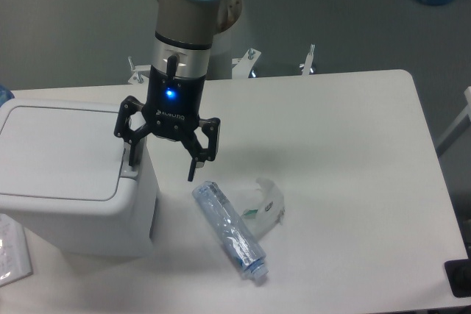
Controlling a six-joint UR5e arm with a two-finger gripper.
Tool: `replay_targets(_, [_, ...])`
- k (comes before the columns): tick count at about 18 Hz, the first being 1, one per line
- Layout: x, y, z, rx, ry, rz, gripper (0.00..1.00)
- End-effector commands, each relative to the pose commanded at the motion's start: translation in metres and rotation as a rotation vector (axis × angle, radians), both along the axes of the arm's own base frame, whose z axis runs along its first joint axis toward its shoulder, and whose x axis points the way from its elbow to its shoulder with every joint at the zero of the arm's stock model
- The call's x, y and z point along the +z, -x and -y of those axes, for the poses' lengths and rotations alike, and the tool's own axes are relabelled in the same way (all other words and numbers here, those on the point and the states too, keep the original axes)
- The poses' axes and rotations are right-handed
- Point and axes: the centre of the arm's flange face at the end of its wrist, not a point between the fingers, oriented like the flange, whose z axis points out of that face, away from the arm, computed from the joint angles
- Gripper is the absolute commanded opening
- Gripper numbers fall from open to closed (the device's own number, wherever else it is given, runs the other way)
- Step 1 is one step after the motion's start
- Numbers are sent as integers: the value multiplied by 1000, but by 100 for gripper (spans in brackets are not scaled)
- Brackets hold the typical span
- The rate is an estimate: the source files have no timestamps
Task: Open the trash can
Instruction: 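Press the gripper finger down on the trash can lid's edge, then lift the gripper away as the lid swings open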
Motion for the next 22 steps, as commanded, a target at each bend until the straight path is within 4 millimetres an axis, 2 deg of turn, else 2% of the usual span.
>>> replay_targets(8, [3,1,0,11,-4,6,100])
replay_targets(13, [19,14,3,35,-30,-6,100])
replay_targets(15, [30,28,8,58,-46,-21,100])
replay_targets(16, [29,38,9,73,-43,-22,100])
replay_targets(19, [9,76,21,122,-11,-10,100])
replay_targets(20, [5,82,23,128,-7,-9,100])
replay_targets(22, [0,108,31,147,-2,-18,100])
